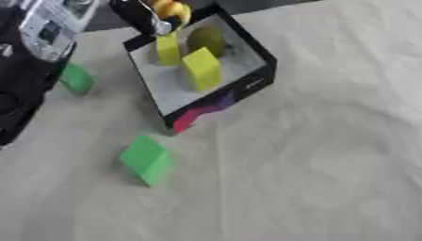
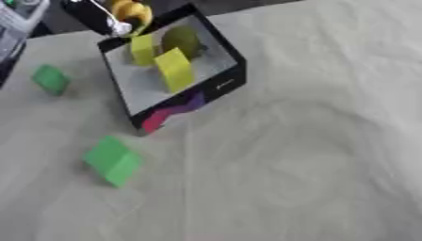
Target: Pick up objects on the table and place them in the box.
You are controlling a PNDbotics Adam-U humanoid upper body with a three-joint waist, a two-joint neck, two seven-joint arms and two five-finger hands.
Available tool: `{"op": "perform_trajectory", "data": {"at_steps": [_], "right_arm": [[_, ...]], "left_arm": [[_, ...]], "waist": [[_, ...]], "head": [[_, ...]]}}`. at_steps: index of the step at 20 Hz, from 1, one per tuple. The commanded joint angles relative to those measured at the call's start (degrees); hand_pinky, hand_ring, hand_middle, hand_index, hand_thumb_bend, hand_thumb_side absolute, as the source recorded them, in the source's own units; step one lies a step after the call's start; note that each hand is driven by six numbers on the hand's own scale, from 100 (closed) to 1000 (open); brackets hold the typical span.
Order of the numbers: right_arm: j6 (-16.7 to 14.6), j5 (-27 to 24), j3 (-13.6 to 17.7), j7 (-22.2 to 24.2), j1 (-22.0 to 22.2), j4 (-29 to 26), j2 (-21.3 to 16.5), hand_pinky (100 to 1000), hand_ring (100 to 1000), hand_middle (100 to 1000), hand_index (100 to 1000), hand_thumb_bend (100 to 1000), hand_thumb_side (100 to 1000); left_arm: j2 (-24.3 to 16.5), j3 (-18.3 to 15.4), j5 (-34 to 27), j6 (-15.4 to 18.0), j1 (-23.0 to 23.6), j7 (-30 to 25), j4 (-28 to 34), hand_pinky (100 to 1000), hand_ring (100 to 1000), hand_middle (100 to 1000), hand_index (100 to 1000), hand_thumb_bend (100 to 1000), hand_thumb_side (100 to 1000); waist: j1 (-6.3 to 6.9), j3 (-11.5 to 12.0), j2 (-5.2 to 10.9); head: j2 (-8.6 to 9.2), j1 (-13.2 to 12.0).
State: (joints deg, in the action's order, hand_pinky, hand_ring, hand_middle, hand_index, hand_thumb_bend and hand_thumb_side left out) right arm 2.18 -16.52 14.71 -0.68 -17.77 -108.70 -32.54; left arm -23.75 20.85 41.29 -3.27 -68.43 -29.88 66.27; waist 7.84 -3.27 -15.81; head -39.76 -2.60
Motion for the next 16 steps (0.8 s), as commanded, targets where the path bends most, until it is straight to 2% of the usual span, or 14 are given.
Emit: {"op": "perform_trajectory", "data": {"at_steps": [1, 4, 5, 6, 7, 9, 11, 13, 16], "right_arm": [[-0.11, -0.56, -0.17, 0.69, -1.05, -0.46, -0.72, 801, 707, 681, 833, 100, 637], [-0.09, -0.69, -0.34, 0.96, -1.28, -0.39, -0.61, 801, 707, 681, 832, 100, 637], [-0.11, -0.72, -0.38, 1.03, -1.33, -0.39, -0.60, 801, 707, 681, 833, 100, 636], [-0.14, -0.75, -0.41, 1.10, -1.38, -0.41, -0.59, 801, 707, 681, 833, 100, 637], [-0.15, -0.78, -0.42, 1.14, -1.40, -0.41, -0.58, 801, 707, 681, 833, 100, 636], [-0.10, -0.75, -0.39, 1.13, -1.35, -0.34, -0.62, 801, 708, 682, 833, 100, 638], [0.01, -0.64, -0.44, 1.18, -1.23, -0.21, -0.71, 801, 708, 682, 833, 100, 640], [0.01, -0.60, -0.50, 1.27, -1.18, -0.18, -0.75, 801, 708, 682, 833, 100, 638], [-0.05, -0.63, -0.39, 1.17, -1.09, -0.24, -0.81, 802, 708, 682, 833, 100, 637]], "left_arm": [[2.45, -1.73, 4.56, 2.15, -1.87, 2.43, -5.06, 697, 648, 607, 616, 328, 100], [4.21, -2.32, 6.32, 3.40, -1.92, 4.40, -7.60, 703, 655, 619, 628, 376, 100], [4.51, -2.43, 6.80, 3.65, -1.86, 4.87, -8.10, 717, 674, 655, 668, 429, 100], [4.76, -2.55, 7.16, 3.78, -1.74, 5.18, -8.57, 738, 701, 667, 681, 442, 112], [4.91, -2.66, 7.32, 3.89, -1.59, 5.27, -8.93, 774, 744, 747, 794, 572, 323], [5.05, -2.90, 7.29, 4.15, -1.27, 5.03, -9.23, 807, 771, 780, 859, 724, 529], [5.20, -3.30, 7.07, 4.15, -1.06, 4.58, -9.42, 808, 772, 780, 880, 820, 591], [5.13, -3.50, 7.25, 4.10, -1.03, 4.53, -9.26, 809, 773, 782, 886, 852, 597], [4.62, -3.88, 6.04, 3.98, -0.82, 4.96, -7.82, 802, 763, 773, 873, 781, 576]], "waist": [[-0.84, -0.22, 1.49], [-0.90, -0.52, 1.49], [-0.91, -0.58, 1.49], [-0.92, -0.62, 1.50], [-0.93, -0.63, 1.50], [-0.93, -0.57, 1.54], [-0.96, -0.44, 1.62], [-1.01, -0.39, 1.67], [-0.97, -0.22, 1.76]], "head": [[0.00, -0.77], [0.08, -1.03], [0.05, -1.03], [0.02, -1.04], [-0.02, -1.00], [-0.21, -0.80], [-0.57, -0.39], [-0.74, -0.14], [-0.93, 0.03]]}}
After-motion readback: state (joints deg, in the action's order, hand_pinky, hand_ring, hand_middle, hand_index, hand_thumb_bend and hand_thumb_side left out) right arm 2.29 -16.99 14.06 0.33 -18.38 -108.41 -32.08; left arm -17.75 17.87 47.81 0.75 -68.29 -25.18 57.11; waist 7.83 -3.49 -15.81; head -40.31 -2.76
